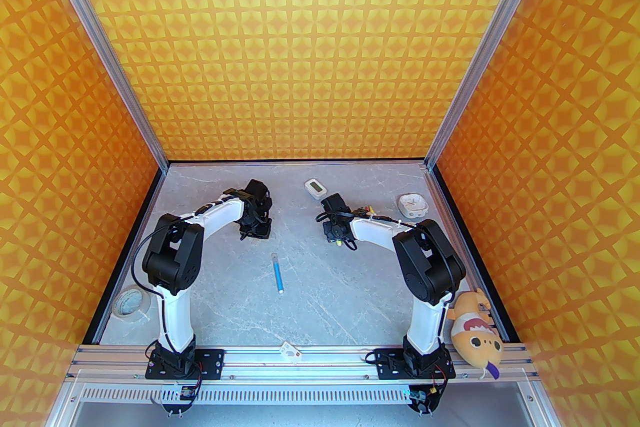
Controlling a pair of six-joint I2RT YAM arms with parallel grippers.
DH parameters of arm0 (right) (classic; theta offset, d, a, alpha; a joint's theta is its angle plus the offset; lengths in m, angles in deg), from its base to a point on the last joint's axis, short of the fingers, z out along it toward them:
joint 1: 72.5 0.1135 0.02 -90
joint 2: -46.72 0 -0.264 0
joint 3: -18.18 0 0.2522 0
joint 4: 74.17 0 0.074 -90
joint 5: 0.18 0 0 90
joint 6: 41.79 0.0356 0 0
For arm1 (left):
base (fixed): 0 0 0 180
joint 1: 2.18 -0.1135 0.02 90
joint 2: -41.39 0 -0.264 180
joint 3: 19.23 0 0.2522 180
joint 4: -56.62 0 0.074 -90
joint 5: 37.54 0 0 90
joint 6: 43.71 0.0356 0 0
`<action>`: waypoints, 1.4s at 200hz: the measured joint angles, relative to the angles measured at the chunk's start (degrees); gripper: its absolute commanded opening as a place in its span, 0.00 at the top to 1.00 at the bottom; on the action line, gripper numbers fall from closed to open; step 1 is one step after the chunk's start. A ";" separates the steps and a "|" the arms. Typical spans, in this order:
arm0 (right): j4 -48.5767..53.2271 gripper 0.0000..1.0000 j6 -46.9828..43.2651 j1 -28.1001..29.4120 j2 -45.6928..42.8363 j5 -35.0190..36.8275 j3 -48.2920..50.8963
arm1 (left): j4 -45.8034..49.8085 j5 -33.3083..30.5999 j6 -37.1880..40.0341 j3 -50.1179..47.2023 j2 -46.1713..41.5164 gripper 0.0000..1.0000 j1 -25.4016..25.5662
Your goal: Open the pen caps
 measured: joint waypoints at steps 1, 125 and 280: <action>0.00 0.93 0.00 0.00 0.00 0.00 0.00 | 0.02 0.00 0.02 0.02 0.09 1.00 0.00; 0.79 0.80 -0.61 -0.37 1.90 0.28 -1.77 | 1.97 -1.90 0.90 0.96 2.62 0.83 0.52; 1.51 0.69 -0.59 -0.37 2.16 1.33 -1.99 | 0.90 -2.34 1.49 -0.98 0.04 0.65 0.74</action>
